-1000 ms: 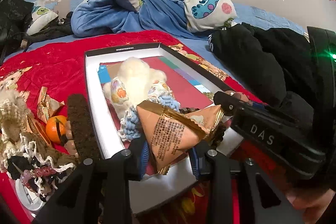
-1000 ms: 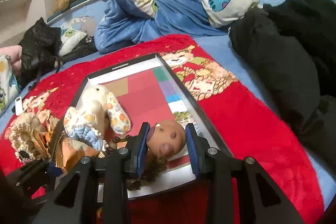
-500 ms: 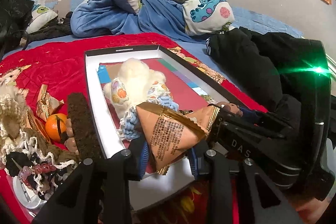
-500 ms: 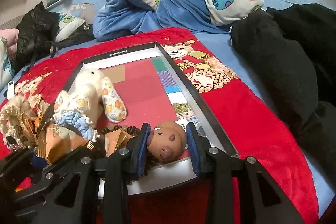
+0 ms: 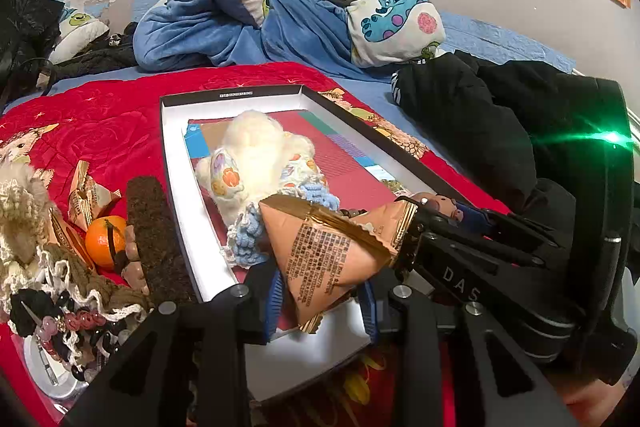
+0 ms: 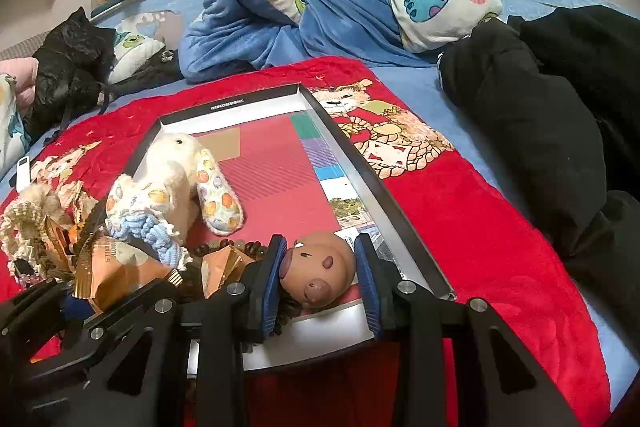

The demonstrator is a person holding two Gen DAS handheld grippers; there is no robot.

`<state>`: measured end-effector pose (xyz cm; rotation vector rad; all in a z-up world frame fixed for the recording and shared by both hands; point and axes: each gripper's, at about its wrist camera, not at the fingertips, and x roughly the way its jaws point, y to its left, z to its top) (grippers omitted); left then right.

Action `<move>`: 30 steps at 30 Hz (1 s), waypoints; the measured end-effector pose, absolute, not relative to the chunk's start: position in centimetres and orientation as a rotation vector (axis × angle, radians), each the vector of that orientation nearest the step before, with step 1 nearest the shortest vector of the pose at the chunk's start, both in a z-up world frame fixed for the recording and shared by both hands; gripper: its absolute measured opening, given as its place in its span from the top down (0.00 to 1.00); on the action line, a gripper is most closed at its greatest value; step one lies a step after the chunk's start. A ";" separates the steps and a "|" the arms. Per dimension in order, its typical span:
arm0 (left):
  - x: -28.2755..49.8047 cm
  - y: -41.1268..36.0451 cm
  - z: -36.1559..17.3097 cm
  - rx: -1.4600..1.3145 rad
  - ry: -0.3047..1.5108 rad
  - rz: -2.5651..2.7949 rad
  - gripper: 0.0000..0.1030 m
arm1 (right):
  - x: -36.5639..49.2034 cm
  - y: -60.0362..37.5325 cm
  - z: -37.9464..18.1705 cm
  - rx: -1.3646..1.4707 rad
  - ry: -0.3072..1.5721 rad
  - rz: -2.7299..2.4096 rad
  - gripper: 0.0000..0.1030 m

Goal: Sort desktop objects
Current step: 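Lower the packet into the box and open the left tool while the right tool releases the face toy there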

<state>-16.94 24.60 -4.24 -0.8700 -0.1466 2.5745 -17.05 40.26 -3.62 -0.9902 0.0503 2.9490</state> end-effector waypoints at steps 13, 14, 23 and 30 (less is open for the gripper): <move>-16.9 24.7 -3.9 -0.851 -0.115 2.596 0.69 | -15.8 40.8 -2.9 -0.893 0.105 2.992 0.56; -16.9 24.7 -3.9 -0.851 -0.114 2.596 0.68 | -15.7 40.8 -2.8 -0.887 0.111 2.995 0.55; -16.4 25.7 -3.8 -0.827 -0.043 2.569 0.30 | -15.2 41.0 -2.5 -0.865 0.131 3.009 0.26; -15.1 26.4 -3.2 -0.739 0.043 2.629 0.00 | -14.5 39.9 -2.0 -0.812 0.036 3.038 0.08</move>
